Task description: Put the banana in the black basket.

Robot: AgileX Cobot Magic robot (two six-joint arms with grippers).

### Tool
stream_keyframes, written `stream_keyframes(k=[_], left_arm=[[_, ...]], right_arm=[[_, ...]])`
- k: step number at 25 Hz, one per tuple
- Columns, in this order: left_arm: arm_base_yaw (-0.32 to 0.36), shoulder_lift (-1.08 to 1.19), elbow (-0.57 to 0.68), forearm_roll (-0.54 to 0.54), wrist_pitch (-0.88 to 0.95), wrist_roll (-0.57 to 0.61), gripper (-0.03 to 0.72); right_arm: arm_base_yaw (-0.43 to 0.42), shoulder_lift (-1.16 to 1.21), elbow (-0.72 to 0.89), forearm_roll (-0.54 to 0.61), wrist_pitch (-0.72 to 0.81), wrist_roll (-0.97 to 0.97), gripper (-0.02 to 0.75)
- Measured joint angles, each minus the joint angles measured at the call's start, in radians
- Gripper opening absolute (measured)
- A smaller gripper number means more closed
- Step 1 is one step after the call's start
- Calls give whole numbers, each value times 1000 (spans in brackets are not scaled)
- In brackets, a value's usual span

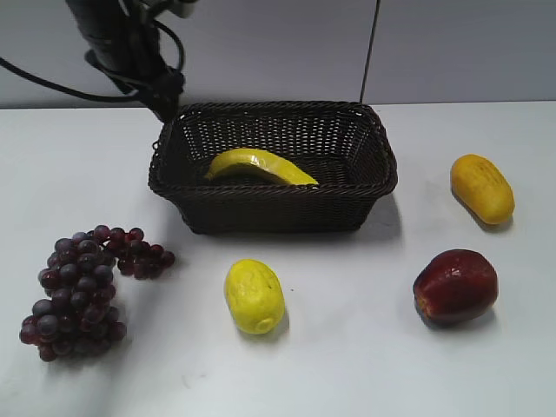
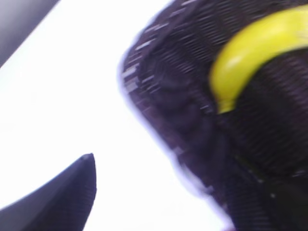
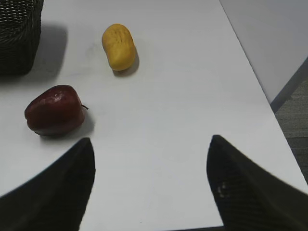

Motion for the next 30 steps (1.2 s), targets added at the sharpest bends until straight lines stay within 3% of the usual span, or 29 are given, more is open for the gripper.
stream_keyframes(k=[4, 13, 19, 30], left_arm=[[124, -33, -5, 47, 140, -143, 599], [368, -103, 48, -26, 176, -202, 592], [403, -202, 165, -40, 177, -202, 591], [402, -437, 536, -46, 177, -202, 589]], right_arm=[[0, 0, 0, 0, 0, 0, 552], [0, 0, 0, 0, 0, 0, 552], [0, 0, 0, 0, 0, 0, 552], [0, 0, 0, 0, 0, 0, 552]])
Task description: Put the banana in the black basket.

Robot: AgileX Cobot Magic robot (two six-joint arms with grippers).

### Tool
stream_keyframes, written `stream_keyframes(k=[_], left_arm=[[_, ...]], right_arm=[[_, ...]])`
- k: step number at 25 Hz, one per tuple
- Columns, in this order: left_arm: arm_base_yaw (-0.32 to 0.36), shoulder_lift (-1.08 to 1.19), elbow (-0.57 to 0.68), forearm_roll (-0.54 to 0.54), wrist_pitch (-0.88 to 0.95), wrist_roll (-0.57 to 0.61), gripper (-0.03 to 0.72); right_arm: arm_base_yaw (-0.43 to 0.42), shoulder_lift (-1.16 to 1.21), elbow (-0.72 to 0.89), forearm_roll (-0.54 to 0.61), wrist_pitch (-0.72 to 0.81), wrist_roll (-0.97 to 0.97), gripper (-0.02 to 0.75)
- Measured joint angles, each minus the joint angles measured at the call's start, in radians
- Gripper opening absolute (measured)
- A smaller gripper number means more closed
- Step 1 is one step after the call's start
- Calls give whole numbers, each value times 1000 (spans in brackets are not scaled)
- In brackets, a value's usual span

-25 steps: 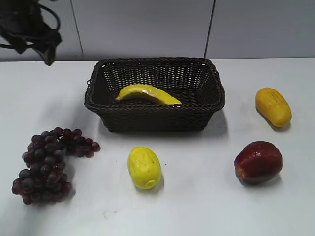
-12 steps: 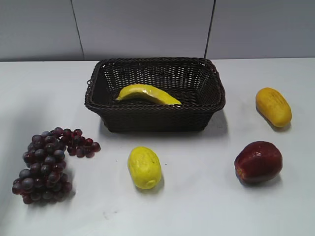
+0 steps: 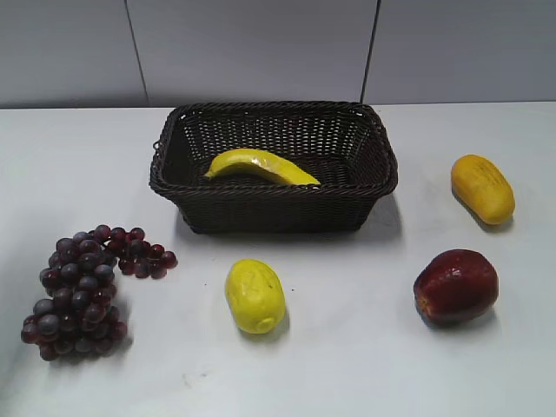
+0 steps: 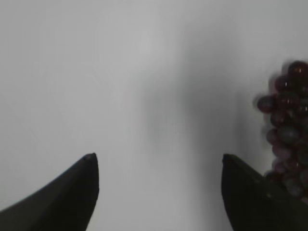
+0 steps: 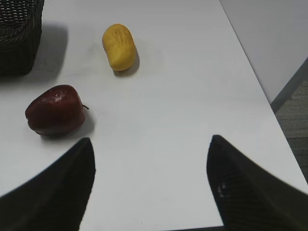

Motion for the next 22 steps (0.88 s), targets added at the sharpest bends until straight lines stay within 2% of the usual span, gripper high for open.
stream_keyframes(k=[15, 19, 22], left_arm=[[0, -408, 610, 0, -133, 0, 589], [0, -502, 712, -2, -147, 0, 589], [0, -590, 734, -6, -153, -5, 589]], right_arm=[[0, 0, 0, 0, 0, 0, 552], [0, 0, 0, 0, 0, 0, 552], [0, 0, 0, 0, 0, 0, 552]])
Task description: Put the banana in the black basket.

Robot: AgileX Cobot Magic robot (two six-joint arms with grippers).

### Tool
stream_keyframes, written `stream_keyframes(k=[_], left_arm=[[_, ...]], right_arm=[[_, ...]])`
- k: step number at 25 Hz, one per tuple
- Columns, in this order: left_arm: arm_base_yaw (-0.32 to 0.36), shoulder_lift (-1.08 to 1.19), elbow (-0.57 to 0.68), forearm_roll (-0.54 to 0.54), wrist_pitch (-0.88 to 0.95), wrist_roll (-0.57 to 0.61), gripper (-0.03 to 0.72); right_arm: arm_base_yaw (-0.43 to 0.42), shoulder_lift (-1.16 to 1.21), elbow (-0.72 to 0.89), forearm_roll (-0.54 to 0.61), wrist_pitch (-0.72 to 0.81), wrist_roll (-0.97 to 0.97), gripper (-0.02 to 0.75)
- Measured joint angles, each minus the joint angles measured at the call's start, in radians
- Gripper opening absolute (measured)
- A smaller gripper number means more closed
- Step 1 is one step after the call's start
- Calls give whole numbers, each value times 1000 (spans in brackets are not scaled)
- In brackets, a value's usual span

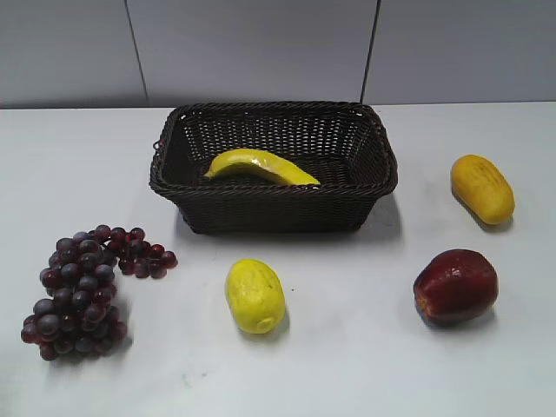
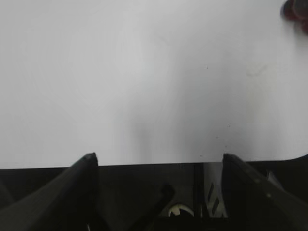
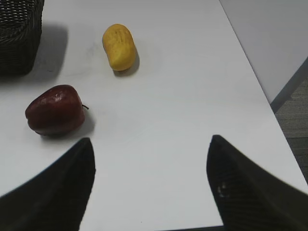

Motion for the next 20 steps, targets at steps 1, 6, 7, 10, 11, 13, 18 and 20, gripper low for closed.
stream_keyframes(k=[1, 6, 7, 10, 11, 13, 18, 20], left_arm=[[0, -26, 3, -2, 0, -5, 589], [0, -182, 40, -7, 3, -21, 589], [0, -215, 51, -7, 5, -22, 589], [0, -313, 63, -8, 9, -22, 589], [0, -348, 63, -8, 9, -22, 589], [0, -412, 63, -9, 10, -22, 589], [0, -584, 63, -2, 12, -22, 589], [0, -649, 63, 6, 12, -22, 589]], right_arm=[[0, 0, 0, 0, 0, 0, 552], [0, 0, 0, 0, 0, 0, 552], [0, 0, 0, 0, 0, 0, 552], [0, 0, 0, 0, 0, 0, 552], [0, 0, 0, 0, 0, 0, 552], [0, 0, 0, 0, 0, 0, 552], [0, 0, 0, 0, 0, 0, 552], [0, 0, 0, 0, 0, 0, 552]])
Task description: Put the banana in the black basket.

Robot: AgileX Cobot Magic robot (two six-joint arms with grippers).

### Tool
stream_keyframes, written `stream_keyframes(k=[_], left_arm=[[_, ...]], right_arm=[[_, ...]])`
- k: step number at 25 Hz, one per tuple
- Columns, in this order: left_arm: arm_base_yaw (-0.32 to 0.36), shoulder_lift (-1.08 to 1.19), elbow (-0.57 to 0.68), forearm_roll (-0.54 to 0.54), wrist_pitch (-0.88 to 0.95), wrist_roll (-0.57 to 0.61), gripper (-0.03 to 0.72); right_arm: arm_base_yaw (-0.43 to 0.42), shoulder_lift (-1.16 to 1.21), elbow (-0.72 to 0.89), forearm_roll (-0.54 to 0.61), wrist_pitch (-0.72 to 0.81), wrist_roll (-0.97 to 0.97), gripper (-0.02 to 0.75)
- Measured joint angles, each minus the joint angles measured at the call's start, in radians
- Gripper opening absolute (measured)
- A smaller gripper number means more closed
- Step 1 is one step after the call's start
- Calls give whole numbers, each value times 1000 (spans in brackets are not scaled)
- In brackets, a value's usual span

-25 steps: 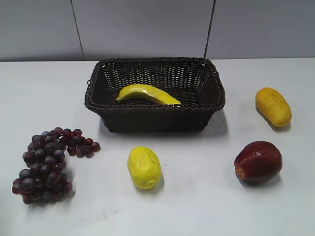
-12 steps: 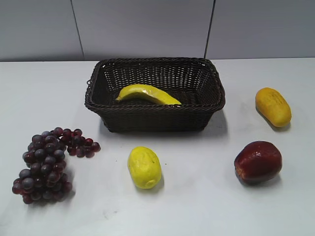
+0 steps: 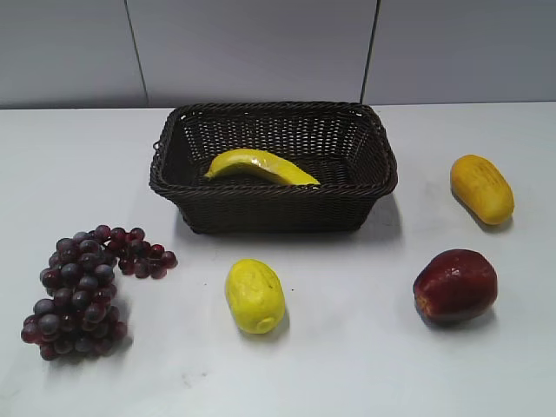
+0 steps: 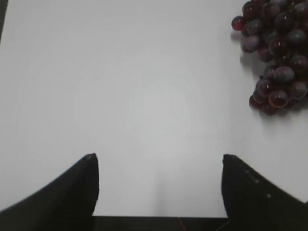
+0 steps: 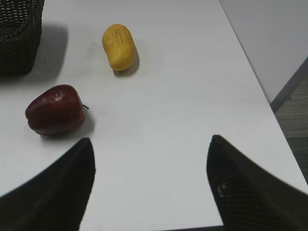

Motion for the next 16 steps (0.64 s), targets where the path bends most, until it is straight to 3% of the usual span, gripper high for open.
stream_keyframes(k=[16], left_arm=[[0, -385, 6, 11, 4, 0, 589]], right_arm=[[0, 0, 0, 0, 0, 0, 552]])
